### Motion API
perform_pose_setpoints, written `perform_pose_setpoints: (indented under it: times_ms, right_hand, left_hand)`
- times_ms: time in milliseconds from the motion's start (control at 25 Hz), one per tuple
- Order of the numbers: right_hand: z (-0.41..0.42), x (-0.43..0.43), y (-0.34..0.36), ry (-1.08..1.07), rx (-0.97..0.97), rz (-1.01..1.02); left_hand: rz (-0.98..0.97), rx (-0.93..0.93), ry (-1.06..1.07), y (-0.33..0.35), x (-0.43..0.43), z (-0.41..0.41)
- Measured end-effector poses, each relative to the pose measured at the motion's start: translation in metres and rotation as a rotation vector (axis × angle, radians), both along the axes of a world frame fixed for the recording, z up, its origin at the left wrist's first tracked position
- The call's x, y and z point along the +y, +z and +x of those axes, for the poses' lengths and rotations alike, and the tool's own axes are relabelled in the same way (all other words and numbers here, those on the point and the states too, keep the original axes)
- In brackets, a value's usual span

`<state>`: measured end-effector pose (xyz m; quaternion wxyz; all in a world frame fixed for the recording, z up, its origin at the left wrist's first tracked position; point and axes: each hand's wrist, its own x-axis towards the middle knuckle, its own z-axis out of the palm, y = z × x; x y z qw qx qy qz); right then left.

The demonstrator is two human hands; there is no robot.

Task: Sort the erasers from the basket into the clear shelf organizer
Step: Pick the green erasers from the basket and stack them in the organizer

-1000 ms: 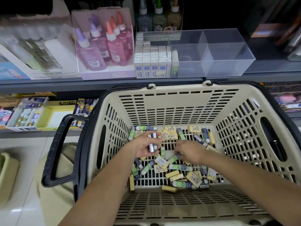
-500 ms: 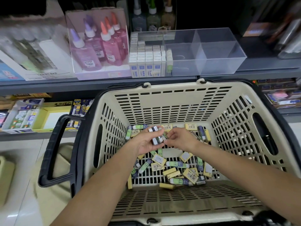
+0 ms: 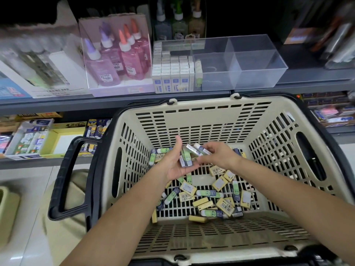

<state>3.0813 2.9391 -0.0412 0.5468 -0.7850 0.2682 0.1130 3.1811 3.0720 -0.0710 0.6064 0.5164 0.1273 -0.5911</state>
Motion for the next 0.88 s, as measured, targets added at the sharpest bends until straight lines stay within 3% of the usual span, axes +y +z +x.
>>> perform_pose_setpoints:
  times_ms: [120,280,440,680,880]
  right_hand:
    - [0.002,-0.009,0.006,0.254,0.101,-0.147]
    - [-0.001,-0.010,0.001,0.277,0.102,-0.162]
    - [-0.002,-0.018,-0.001,0.270,0.117,-0.151]
    - [-0.001,-0.008,-0.002,0.160,0.045,-0.380]
    - [-0.002,0.014,-0.002,0.397,0.025,-0.460]
  left_hand:
    - [0.073,-0.061,-0.174,-0.001,0.006,0.004]
    - [0.052,-0.034,-0.340,0.001,0.013,0.002]
    - [0.015,0.003,-0.246,0.004,0.012,0.000]
    - [-0.042,-0.003,-0.004,0.009,0.005,-0.004]
    - [-0.061,-0.014,-0.008,0.007,0.001,-0.010]
